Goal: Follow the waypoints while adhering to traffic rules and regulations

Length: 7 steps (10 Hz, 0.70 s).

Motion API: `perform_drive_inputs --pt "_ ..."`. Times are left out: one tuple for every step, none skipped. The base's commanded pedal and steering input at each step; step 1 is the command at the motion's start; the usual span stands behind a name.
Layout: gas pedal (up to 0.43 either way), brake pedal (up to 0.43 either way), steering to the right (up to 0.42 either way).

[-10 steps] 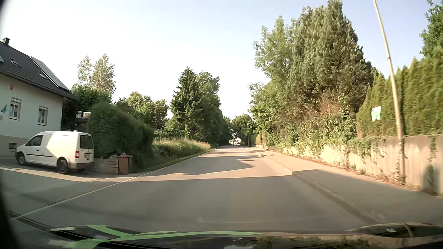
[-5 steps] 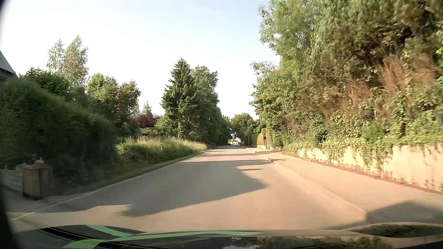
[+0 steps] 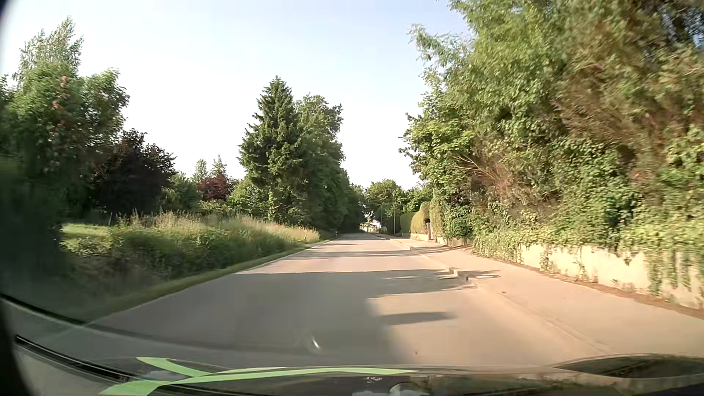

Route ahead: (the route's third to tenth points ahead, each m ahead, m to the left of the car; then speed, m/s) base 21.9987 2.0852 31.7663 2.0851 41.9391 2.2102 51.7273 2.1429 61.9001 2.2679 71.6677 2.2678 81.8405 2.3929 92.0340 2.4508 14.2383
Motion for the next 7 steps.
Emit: perform_drive_inputs --pt "0.197 0.0 -0.001" --pt "0.197 0.0 -0.002" --pt "0.197 0.0 -0.001" --pt "0.197 0.0 -0.002" --pt "0.197 0.0 -0.001" --pt "0.177 0.0 -0.002" --pt "0.157 0.0 -0.002"
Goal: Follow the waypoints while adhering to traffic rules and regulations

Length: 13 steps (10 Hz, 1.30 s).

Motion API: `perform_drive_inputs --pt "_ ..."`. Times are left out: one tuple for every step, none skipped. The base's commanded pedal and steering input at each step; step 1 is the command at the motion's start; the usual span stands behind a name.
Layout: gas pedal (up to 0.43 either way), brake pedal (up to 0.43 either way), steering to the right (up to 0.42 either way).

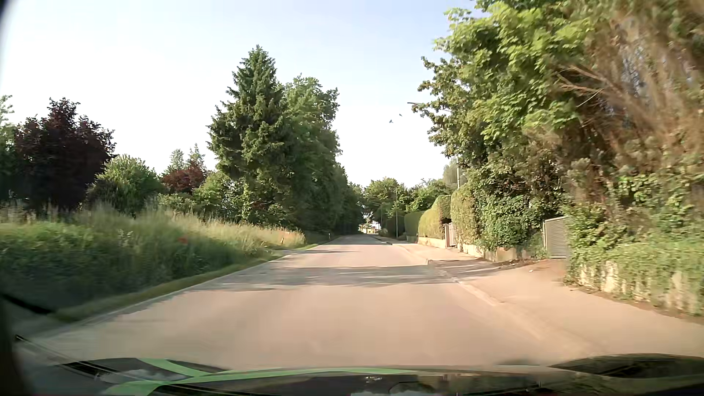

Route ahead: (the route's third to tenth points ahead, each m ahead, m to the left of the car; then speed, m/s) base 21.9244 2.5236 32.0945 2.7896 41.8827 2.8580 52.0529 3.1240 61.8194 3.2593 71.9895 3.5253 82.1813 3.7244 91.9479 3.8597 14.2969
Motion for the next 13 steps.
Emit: perform_drive_inputs --pt "0.15 0.0 -0.002" --pt "0.15 0.0 -0.002" --pt "0.13 0.0 -0.002" --pt "0.13 0.0 -0.003" --pt "0.13 0.0 -0.003" --pt "0.138 0.0 -0.003" --pt "0.169 0.0 -0.003" --pt "0.197 0.0 -0.003" --pt "0.209 0.0 -0.003" --pt "0.22 0.0 -0.004" --pt "0.248 0.0 -0.004" --pt "0.248 0.0 -0.008" --pt "0.26 0.0 -0.012"
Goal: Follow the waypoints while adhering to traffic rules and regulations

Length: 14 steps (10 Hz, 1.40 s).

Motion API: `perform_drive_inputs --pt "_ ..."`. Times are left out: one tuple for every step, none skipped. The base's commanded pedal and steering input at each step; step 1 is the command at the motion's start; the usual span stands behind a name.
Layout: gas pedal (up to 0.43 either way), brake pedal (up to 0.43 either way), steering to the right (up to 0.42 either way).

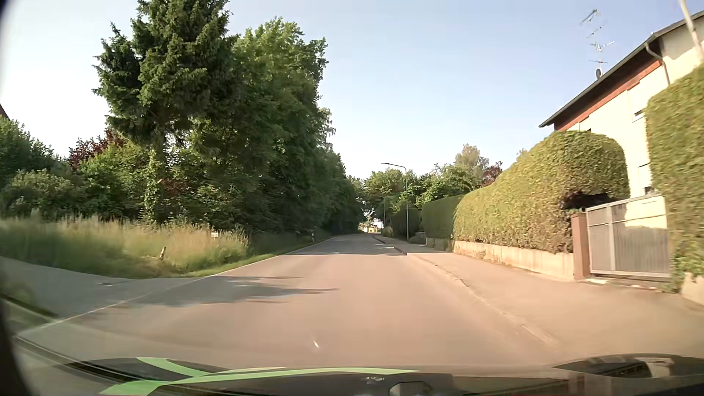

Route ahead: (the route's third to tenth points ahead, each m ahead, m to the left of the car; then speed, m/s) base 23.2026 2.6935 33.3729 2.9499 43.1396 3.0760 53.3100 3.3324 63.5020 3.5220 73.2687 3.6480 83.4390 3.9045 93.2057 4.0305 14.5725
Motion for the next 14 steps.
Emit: perform_drive_inputs --pt "0.26 0.0 -0.014" --pt "0.26 0.0 -0.015" --pt "0.248 0.0 -0.015" --pt "0.24 0.0 -0.014" --pt "0.197 0.0 -0.012" --pt "0.197 0.0 -0.007" --pt "0.197 0.0 -0.002" --pt "0.197 0.0 -0.002" --pt "0.209 0.0 -0.002" --pt "0.209 0.0 -0.003" --pt "0.209 0.0 -0.003" --pt "0.189 0.0 -0.003" --pt "0.157 0.0 -0.003" --pt "0.13 0.0 -0.004"
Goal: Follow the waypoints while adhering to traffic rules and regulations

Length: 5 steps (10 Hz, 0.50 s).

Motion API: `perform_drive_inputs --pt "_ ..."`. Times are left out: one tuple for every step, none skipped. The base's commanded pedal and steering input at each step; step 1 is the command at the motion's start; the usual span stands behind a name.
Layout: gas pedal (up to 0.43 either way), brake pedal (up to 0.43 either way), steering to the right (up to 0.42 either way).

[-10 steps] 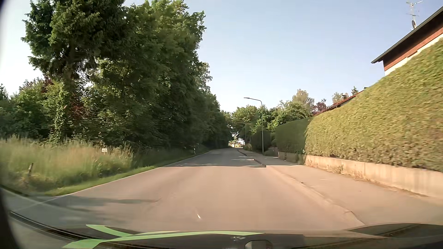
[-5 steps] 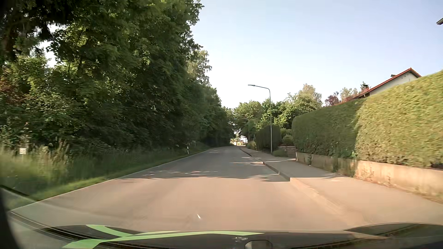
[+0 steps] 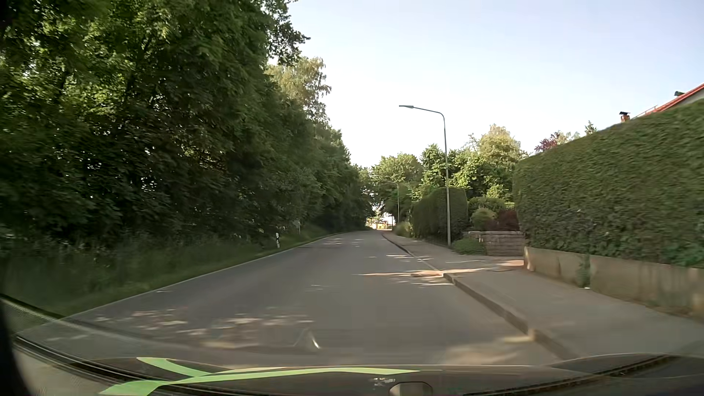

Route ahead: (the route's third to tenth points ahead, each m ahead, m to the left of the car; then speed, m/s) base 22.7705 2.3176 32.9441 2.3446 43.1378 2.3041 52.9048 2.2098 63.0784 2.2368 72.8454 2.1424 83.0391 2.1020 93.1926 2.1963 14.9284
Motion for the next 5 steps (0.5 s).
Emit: perform_drive_inputs --pt "0.087 0.0 -0.005" --pt "0.087 0.0 -0.008" --pt "0.087 0.0 -0.009" --pt "0.087 0.0 -0.009" --pt "0.087 0.0 -0.009"
